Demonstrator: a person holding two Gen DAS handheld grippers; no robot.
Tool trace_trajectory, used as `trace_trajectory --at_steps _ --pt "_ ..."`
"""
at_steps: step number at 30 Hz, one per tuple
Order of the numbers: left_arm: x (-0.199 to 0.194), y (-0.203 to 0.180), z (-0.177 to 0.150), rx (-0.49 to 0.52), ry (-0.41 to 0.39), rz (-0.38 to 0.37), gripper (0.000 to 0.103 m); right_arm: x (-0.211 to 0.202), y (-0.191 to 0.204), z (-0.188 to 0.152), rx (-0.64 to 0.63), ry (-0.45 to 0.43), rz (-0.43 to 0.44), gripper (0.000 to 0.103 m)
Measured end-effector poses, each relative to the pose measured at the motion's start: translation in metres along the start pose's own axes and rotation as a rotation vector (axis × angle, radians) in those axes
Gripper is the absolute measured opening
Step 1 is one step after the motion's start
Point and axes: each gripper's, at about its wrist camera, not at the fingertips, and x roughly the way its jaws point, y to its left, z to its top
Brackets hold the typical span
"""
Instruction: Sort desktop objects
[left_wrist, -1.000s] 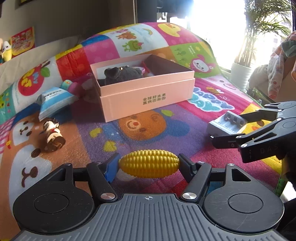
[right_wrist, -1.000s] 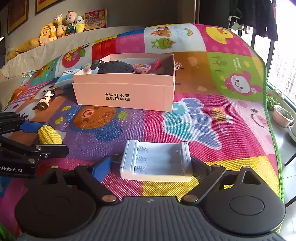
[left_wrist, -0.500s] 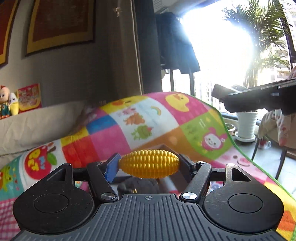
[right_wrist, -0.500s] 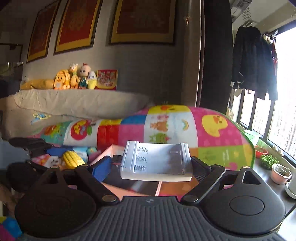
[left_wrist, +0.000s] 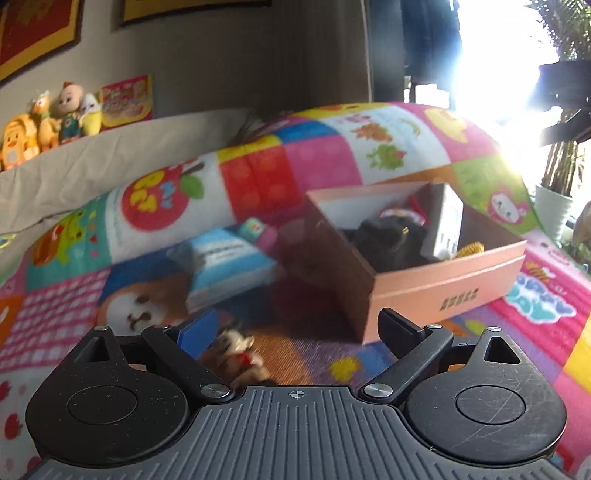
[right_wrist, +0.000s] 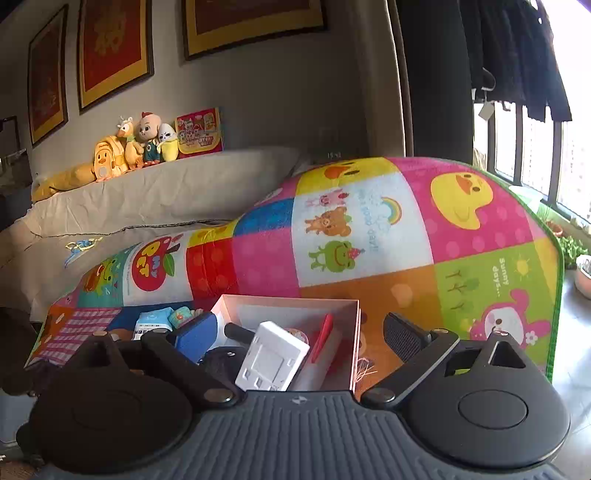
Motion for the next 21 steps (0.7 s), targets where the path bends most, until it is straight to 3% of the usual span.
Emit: trace_trajectory --at_steps 4,10,13,17,21 --pt "-0.001 0.022 -0.015 -0.064 0.031 0.026 0.098 0.015 0.005 -0.002 0.035 0.067 0.017 0.097" --pt "-0.006 0.04 -0.025 -0.097 0.014 0.079 0.099 0.038 0.034 0.0 0.019 0.109 0.035 0.096" --pt "-0.005 0.047 -0.025 -0.139 0.013 0.061 0.099 0.053 0.066 0.006 -0.039 0.136 0.083 0.087" --pt "-0.006 0.047 -0.026 -0.147 0.008 0.049 0.099 0.097 0.115 0.022 -0.058 0.265 0.203 0.067" --pt "-0.008 0.047 -0.028 -0.15 -0.004 0.039 0.1 0.157 0.158 0.031 -0.078 0.34 0.191 0.067"
